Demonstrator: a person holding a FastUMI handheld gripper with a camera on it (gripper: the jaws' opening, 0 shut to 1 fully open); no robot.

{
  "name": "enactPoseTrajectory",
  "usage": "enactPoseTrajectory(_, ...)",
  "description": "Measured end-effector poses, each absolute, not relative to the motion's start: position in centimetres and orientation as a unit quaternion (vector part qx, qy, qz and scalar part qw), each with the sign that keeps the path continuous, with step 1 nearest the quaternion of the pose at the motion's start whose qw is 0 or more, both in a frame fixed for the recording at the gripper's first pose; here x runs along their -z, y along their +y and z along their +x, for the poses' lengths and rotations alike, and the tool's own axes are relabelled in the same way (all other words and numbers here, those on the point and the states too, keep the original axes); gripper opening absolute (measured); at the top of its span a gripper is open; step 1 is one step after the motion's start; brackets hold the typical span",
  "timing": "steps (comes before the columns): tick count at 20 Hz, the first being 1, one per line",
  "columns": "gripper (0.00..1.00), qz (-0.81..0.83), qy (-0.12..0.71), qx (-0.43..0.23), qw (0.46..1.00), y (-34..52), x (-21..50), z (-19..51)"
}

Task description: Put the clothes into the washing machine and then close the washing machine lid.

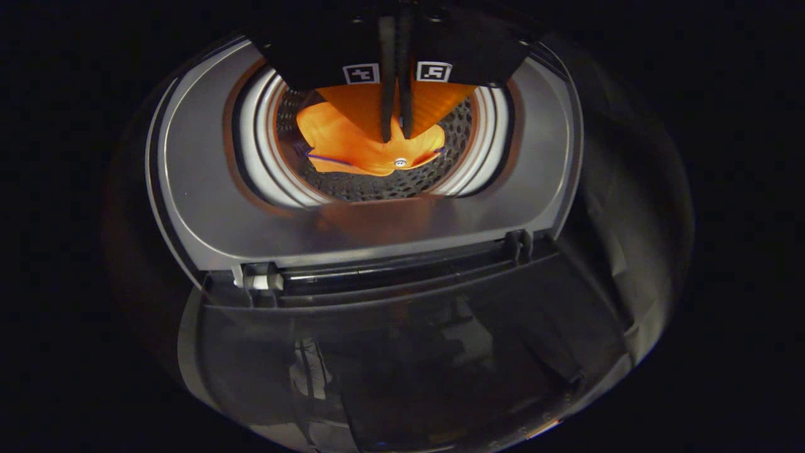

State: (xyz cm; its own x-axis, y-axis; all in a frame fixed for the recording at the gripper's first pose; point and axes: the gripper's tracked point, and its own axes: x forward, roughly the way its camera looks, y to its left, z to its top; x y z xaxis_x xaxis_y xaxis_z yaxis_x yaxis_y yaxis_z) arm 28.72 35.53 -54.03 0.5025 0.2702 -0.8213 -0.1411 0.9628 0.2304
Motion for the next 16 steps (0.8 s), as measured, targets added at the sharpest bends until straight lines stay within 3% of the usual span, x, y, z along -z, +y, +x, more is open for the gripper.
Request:
enactPoseTrajectory(9,0.09,0.062,0.496,-0.090,0.862,34.5,55.6,29.7)
enactPoseTrajectory(13,0.35,0.058,0.494,-0.101,0.862,34.7,55.2,29.4)
enactPoseTrajectory(16,0.39,0.067,0.495,-0.107,0.860,34.9,54.7,29.1)
